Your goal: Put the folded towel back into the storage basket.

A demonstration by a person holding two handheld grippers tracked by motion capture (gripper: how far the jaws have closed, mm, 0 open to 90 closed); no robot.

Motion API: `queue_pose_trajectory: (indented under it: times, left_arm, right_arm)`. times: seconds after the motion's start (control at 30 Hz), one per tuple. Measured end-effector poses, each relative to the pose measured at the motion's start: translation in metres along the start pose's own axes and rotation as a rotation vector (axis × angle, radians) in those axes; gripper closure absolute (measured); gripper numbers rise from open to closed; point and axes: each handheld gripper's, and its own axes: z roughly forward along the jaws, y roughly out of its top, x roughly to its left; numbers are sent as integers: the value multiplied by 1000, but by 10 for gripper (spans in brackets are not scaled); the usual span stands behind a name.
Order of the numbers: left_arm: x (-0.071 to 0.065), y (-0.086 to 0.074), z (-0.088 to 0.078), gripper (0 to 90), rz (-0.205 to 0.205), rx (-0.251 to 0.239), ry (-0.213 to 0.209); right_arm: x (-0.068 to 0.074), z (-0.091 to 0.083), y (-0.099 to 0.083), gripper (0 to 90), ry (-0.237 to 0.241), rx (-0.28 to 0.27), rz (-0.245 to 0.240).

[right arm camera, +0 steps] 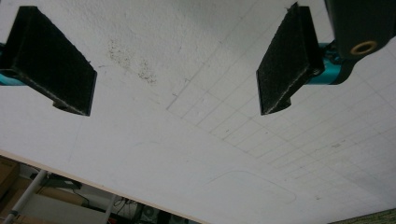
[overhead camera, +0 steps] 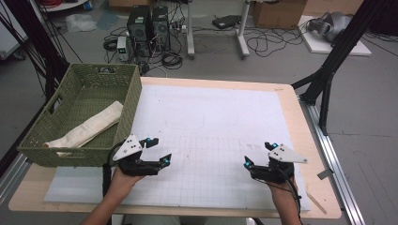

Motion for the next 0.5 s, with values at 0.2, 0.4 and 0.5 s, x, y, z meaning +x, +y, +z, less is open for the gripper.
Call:
queue_pose_trajectory:
  times: [0.2,0.4,0.5]
  left_arm:
    - [0,0,0,230,8,4,4]
    - [0,-1,0,231,5,7,7]
    - [0,-1,0,230,5,10,7]
  right_arm:
    - [0,1,0,115,2,-4,1]
    - [0,1,0,115,3,-3,1]
    - [0,1,0,115,4,-8,-4]
